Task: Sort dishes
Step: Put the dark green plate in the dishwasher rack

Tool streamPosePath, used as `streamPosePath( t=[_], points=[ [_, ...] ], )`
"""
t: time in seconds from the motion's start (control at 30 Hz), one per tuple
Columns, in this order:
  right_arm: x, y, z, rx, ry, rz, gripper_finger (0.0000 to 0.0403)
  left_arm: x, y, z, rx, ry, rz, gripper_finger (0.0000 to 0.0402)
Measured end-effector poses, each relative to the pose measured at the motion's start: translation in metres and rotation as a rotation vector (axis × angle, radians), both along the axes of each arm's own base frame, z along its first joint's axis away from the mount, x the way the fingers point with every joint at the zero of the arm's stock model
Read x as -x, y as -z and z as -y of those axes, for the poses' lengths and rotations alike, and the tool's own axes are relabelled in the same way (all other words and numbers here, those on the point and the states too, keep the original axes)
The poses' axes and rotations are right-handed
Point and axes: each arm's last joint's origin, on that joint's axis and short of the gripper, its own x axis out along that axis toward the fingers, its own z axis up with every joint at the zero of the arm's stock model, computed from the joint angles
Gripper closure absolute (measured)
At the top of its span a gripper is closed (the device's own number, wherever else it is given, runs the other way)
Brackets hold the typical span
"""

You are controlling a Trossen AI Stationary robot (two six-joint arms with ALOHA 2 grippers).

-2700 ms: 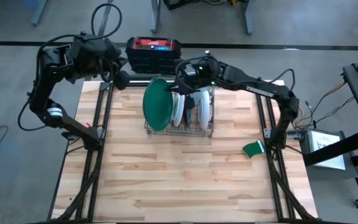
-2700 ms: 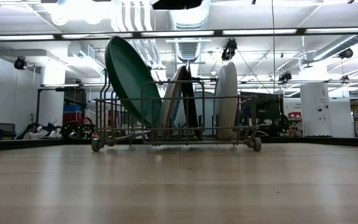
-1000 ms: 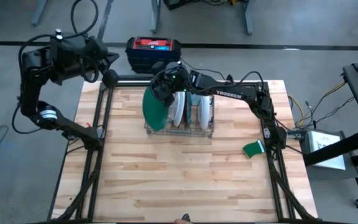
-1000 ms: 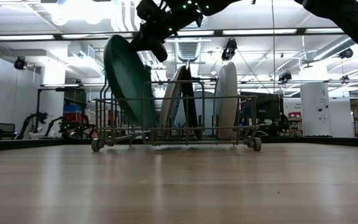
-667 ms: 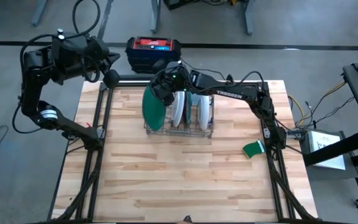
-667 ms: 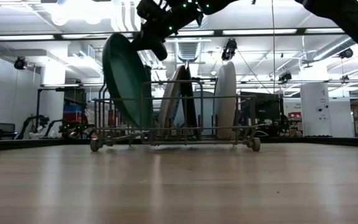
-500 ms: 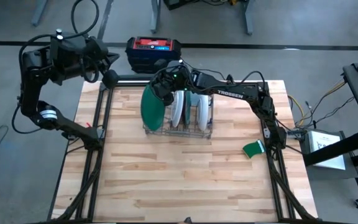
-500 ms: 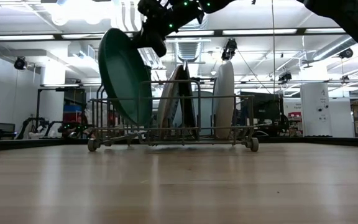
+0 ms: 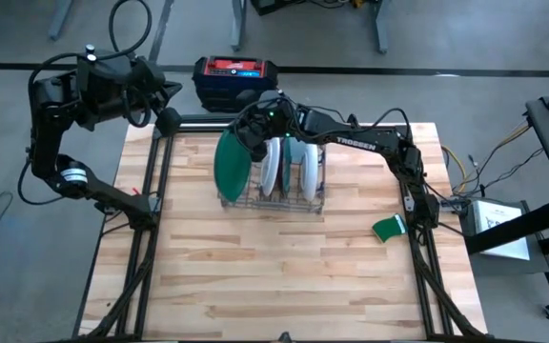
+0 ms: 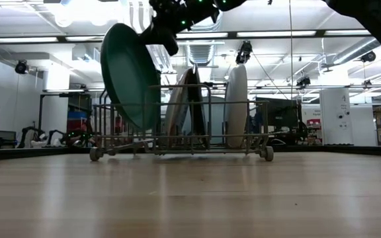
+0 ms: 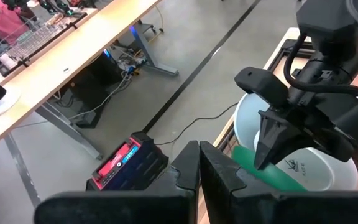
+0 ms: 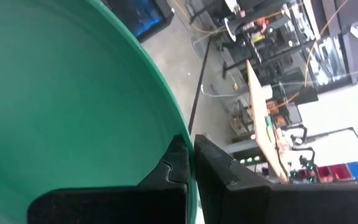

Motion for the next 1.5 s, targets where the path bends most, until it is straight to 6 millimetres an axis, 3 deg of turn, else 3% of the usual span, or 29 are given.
streamPosePath(
  t=[0.37, 0.73, 1.07, 1.37, 1.5],
  points=[
    [0.002, -0.007, 0.008, 0.086, -0.039, 0.067, 0.0402, 0.0, 0.0, 0.0, -0.003, 0.004, -0.008, 0.04],
    [0.024, -0.015, 0.022, 0.043, -0.138, 0.103, 0.0402, 0.001, 0.0, 0.0, -0.003, 0.004, -0.009, 0.04],
    [0.023, 0.031, 0.012, 0.22, -0.038, 0.006, 0.0402, 0.0, 0.0, 0.0, -0.003, 0.004, -0.007, 0.04],
    [0.023, 0.034, 0.009, 0.261, 0.004, -0.009, 0.0401, 0.0, 0.0, 0.0, -0.006, 0.004, 0.001, 0.04],
    [0.023, 0.034, 0.009, 0.257, 0.007, -0.013, 0.038, 0.0, -0.001, 0.0, -0.007, 0.004, 0.003, 0.04]
  ],
)
